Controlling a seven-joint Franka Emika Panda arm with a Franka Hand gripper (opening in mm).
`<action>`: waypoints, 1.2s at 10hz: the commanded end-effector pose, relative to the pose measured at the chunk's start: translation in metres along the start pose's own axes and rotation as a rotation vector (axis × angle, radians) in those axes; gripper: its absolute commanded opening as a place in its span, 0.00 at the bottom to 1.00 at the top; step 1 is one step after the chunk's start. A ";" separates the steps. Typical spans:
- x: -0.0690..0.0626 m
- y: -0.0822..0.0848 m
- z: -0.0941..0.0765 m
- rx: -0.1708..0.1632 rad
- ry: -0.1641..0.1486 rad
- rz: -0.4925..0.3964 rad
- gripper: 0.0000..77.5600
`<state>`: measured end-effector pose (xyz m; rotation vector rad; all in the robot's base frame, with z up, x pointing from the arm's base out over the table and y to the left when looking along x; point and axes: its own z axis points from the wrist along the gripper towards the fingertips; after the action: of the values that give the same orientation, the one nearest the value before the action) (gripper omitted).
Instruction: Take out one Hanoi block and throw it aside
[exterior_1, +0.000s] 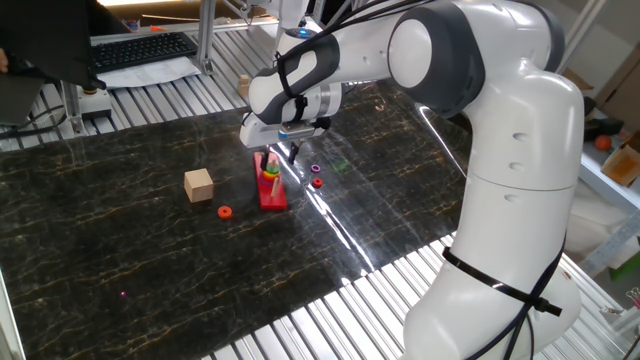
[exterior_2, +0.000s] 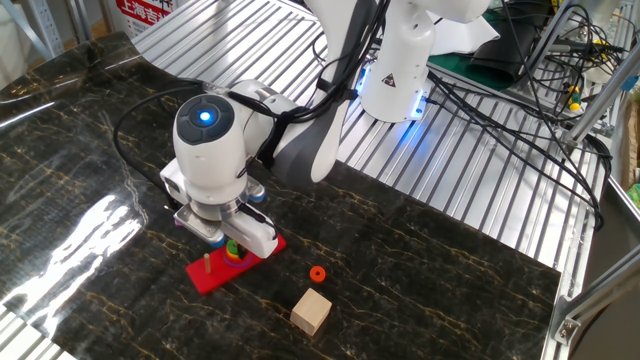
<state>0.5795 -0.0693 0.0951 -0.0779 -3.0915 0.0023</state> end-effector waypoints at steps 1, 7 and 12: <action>-0.002 -0.001 -0.002 0.001 -0.005 0.000 0.03; -0.002 -0.001 -0.002 0.001 -0.005 0.000 0.03; -0.002 -0.001 -0.002 0.009 -0.004 0.014 0.03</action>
<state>0.5811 -0.0691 0.0969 -0.0960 -3.0943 0.0141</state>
